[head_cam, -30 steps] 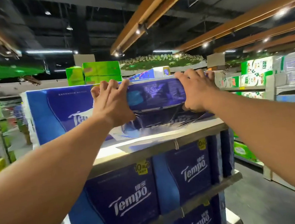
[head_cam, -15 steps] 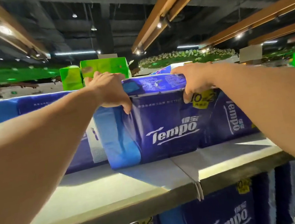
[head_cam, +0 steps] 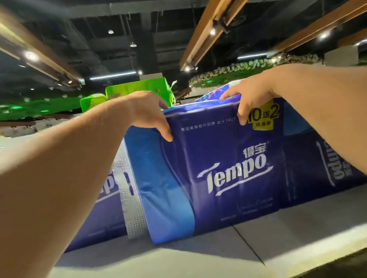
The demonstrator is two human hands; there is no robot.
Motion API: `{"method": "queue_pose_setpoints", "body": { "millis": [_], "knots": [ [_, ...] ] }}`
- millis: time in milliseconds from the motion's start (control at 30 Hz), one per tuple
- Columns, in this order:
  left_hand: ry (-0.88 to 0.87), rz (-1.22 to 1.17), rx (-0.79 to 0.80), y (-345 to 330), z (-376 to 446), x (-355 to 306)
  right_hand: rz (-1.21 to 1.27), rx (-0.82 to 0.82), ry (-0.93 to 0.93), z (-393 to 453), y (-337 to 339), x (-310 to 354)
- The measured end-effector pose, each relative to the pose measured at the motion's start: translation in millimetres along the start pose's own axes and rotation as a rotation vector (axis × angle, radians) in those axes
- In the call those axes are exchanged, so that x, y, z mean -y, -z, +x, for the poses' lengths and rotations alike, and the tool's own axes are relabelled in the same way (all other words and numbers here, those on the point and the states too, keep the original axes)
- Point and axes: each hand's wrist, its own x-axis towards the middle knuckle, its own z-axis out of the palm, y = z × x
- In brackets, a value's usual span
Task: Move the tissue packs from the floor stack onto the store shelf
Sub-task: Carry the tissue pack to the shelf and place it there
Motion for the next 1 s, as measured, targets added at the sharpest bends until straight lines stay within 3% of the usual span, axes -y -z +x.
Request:
{"method": "queue_pose_setpoints", "body": {
  "millis": [167, 400, 533, 600, 667, 767, 1000],
  "knots": [
    [-0.007, 0.125, -0.017, -19, 18, 13, -0.191, -0.101, -0.044, 28, -16, 0],
    [-0.061, 0.061, 0.011, -37, 31, 27, -0.098, -0.053, -0.047, 49, -25, -5],
    [0.037, 0.116, -0.132, -48, 15, 34, -0.118, -0.073, -0.057, 49, -30, -4],
    [0.080, 0.114, -0.223, -52, 2, 42, -0.276, -0.226, -0.055, 44, -39, -1],
    [0.109, 0.107, -0.254, -51, -14, 56, -0.381, -0.368, 0.034, 33, -52, 16],
    [0.157, 0.151, -0.260, -43, -46, 81, -0.305, -0.490, 0.177, 14, -69, 63],
    [0.298, 0.286, -0.180, -14, -161, 141, -0.147, -0.401, 0.417, -43, -105, 197]
  ]
}}
